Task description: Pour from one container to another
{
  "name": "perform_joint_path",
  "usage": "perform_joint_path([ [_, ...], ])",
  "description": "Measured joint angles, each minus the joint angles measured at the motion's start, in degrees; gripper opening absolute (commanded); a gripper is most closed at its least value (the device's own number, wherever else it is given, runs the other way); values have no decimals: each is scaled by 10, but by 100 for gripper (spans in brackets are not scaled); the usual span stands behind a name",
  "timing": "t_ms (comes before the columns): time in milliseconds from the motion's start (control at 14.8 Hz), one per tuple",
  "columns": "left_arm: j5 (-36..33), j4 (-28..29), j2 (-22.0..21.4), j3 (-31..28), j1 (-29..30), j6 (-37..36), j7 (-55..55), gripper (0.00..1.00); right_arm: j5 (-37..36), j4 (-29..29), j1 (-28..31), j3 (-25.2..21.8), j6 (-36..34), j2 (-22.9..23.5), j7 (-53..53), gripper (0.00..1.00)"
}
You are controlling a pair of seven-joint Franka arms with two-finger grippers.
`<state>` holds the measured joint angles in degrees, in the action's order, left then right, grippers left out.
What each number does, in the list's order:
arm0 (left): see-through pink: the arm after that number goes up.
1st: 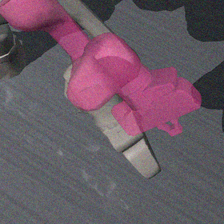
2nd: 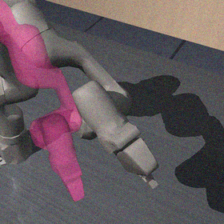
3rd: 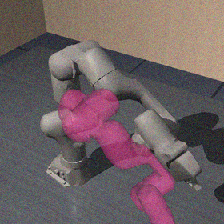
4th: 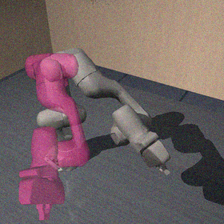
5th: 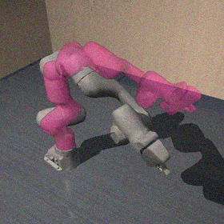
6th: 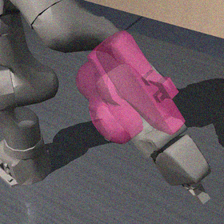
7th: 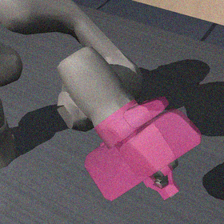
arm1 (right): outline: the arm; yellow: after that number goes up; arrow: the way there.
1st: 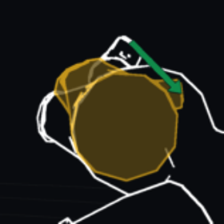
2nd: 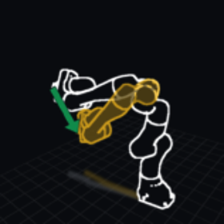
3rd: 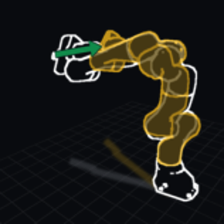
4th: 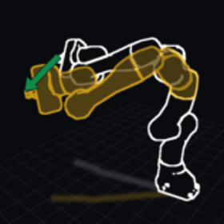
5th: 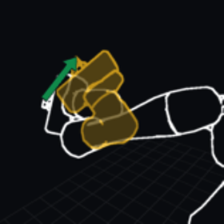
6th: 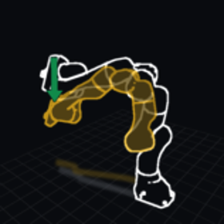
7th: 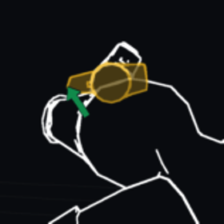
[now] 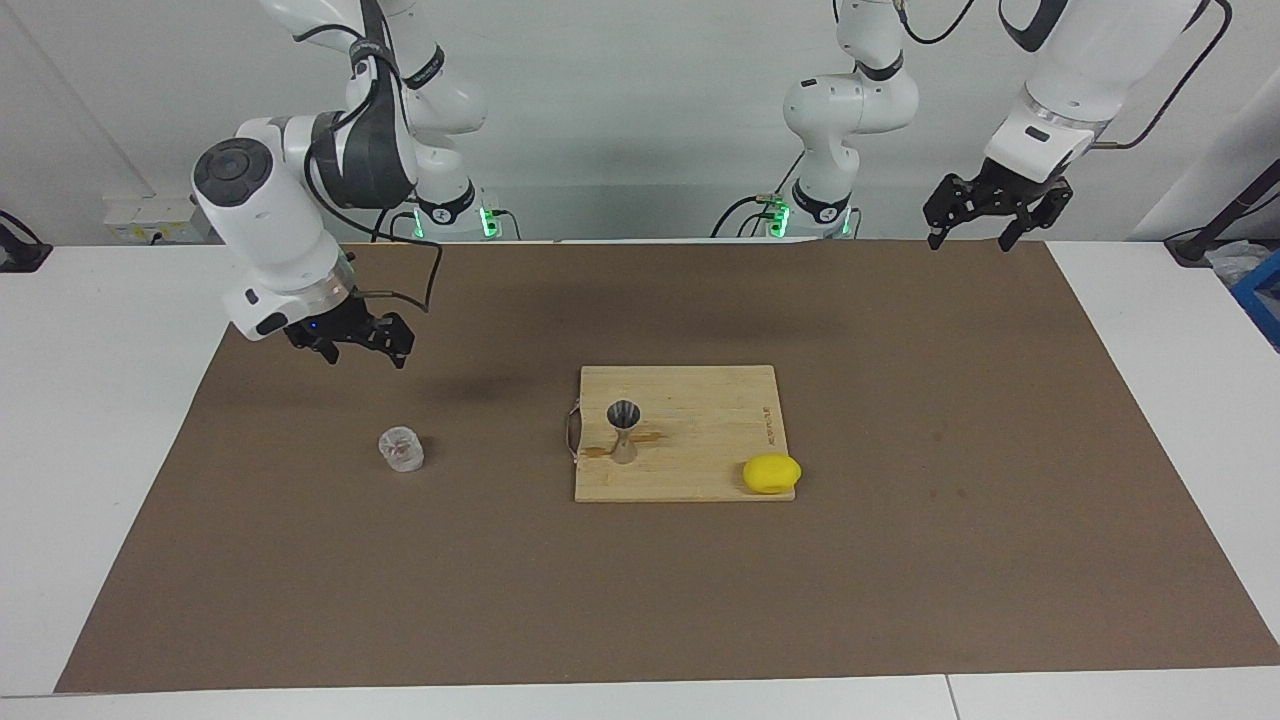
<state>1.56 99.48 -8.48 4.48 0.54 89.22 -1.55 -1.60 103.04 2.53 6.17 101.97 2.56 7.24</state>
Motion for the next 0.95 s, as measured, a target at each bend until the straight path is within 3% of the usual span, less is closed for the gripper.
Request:
perform_joint_path([
  [271,0,0,0,0,0,0,0,100,-1,-61,-17,7,-42,-17,0,100],
  [949,0,0,0,17,2,5,0,100,-22,-78,-17,25,-64,-45,-5,100],
])
